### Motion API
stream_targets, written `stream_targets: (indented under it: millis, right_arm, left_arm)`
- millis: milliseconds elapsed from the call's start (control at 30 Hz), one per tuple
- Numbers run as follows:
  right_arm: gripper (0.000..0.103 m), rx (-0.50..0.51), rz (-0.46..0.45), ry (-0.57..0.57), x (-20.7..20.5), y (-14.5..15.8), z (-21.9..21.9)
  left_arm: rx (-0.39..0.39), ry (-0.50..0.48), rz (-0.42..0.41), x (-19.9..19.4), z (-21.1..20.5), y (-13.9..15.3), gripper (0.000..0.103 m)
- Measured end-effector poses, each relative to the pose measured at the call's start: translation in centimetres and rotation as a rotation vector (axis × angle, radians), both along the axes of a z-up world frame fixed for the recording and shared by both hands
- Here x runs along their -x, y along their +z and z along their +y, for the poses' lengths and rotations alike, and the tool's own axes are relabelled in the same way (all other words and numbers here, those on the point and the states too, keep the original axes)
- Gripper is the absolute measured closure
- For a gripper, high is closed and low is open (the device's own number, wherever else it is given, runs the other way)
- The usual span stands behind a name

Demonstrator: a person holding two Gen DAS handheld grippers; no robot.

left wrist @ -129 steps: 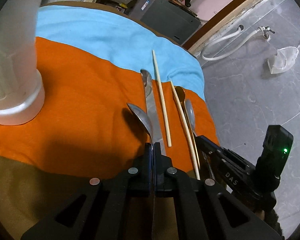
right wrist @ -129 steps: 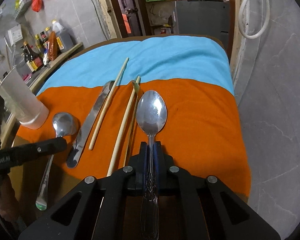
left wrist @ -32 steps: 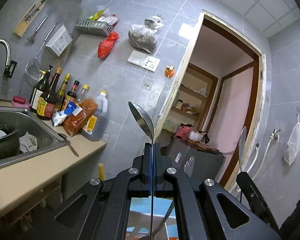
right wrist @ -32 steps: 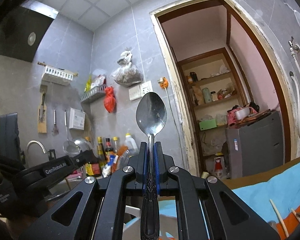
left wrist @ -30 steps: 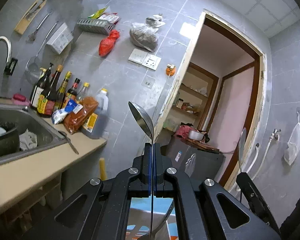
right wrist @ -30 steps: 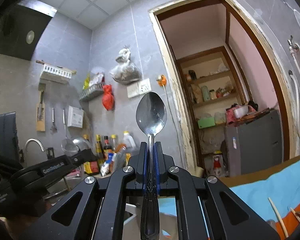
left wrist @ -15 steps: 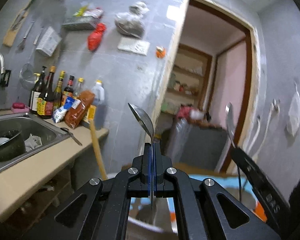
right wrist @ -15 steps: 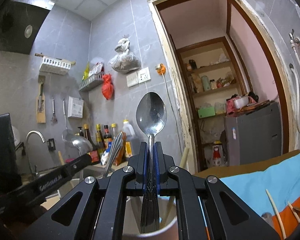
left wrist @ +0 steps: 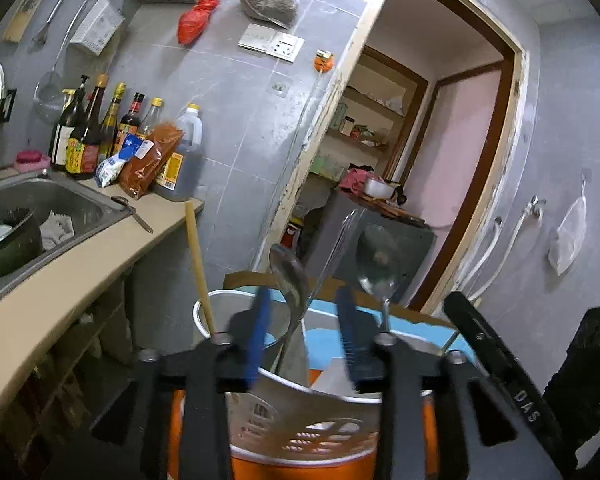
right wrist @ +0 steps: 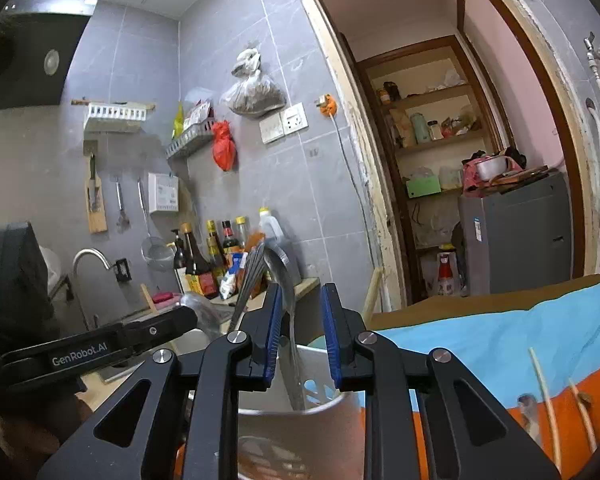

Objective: Organize utensils
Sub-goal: 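Open both tools to drop the spoons into the holder, then move both tools back down to the knife and gold spoon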

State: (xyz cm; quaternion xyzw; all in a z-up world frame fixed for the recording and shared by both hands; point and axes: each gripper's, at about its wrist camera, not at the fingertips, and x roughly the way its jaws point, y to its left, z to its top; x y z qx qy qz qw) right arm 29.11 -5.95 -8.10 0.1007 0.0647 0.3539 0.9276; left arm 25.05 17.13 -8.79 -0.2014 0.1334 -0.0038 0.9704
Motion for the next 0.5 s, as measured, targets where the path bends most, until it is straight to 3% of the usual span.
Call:
stream_targets:
  millis: [133, 233, 400, 433, 500]
  right_arm:
    - [0.08, -0.011, -0.013, -0.022, 1.0, 1.8, -1.7]
    - [0.07, -0.014, -0.017, -0.053, 1.5, 3.3, -3.4]
    - [0.044, -0.015, -0.002, -0.095, 1.7, 5.4, -6.7]
    - [0.043, -0.011, 0.004, -0.103, 1.6, 5.6, -7.3]
    - [0.029, 0.005, 0.013, -0.125, 1.6, 6.0, -8.5]
  left_arm:
    - [-0.003, 0.014, 0.017, 0.6, -0.5, 1.2, 0.058]
    - [-0.019, 0.034, 0.006, 1.3, -1.4, 2.8, 0.041]
    - [-0.081, 0.086, -0.003, 1.9, -3.6, 5.4, 0.011]
    - [-0.099, 0.098, -0.003, 2.0, -4.3, 5.8, 0.009]
    - [-0.133, 0.107, -0.009, 2.1, -5.7, 6.5, 0.006]
